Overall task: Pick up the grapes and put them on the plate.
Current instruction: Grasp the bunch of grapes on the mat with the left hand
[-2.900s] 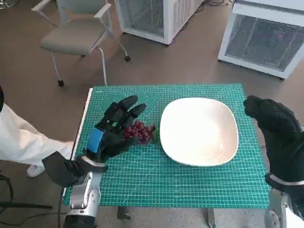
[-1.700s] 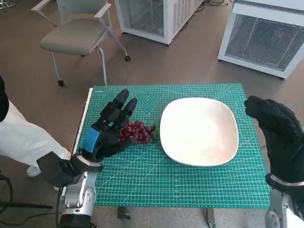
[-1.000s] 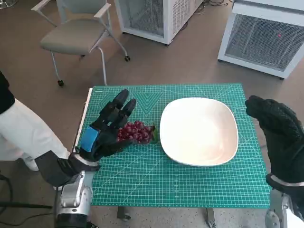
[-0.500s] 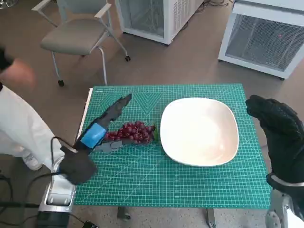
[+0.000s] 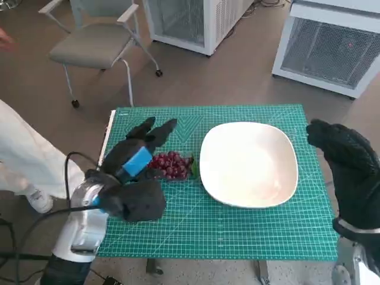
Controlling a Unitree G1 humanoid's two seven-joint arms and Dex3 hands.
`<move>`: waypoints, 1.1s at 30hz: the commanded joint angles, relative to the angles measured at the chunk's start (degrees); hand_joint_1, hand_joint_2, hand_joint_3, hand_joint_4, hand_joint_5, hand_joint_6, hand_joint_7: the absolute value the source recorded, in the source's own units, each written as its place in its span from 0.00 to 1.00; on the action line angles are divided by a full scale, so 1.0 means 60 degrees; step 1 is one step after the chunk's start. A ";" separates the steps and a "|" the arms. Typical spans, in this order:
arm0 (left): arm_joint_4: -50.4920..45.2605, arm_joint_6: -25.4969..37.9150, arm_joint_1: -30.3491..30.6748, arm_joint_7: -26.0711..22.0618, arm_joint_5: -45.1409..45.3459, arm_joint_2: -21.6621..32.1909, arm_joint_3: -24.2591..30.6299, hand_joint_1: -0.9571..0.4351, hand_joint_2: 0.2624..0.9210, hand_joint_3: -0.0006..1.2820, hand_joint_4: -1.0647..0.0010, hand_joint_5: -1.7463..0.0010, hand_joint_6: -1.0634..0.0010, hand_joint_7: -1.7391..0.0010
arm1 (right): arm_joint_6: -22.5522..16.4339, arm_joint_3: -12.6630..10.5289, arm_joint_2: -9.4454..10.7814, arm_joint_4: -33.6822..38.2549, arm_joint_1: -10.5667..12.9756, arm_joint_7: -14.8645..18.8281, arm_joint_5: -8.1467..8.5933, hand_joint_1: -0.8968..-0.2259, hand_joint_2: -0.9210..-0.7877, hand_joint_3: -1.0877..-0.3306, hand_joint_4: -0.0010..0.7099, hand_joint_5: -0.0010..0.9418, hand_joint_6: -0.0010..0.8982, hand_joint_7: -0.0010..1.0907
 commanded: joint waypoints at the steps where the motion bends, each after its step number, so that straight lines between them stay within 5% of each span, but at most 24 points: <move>1: 0.0262 0.0677 -0.0432 -0.0339 0.0304 -0.0064 -0.0470 0.81 0.91 0.00 0.87 0.99 0.75 0.99 | 0.0162 0.0030 0.0000 -0.0043 0.0257 -0.0012 0.0004 0.40 0.00 0.53 0.52 0.01 0.00 0.67; 13: 0.1648 0.1514 -0.1433 -0.0798 0.0781 -0.0199 -0.1579 0.82 0.89 0.00 0.86 1.00 0.74 0.99 | 0.0128 -0.0014 -0.0016 -0.0066 0.0336 -0.0043 -0.0035 0.40 0.00 0.52 0.52 0.01 0.00 0.66; 33: 0.4232 0.1475 -0.2583 -0.0663 0.0686 -0.0389 -0.2348 0.76 0.87 0.00 0.86 1.00 0.74 1.00 | 0.0178 -0.0046 0.0060 -0.0222 0.0458 -0.0143 -0.0024 0.40 0.00 0.51 0.51 0.01 0.00 0.66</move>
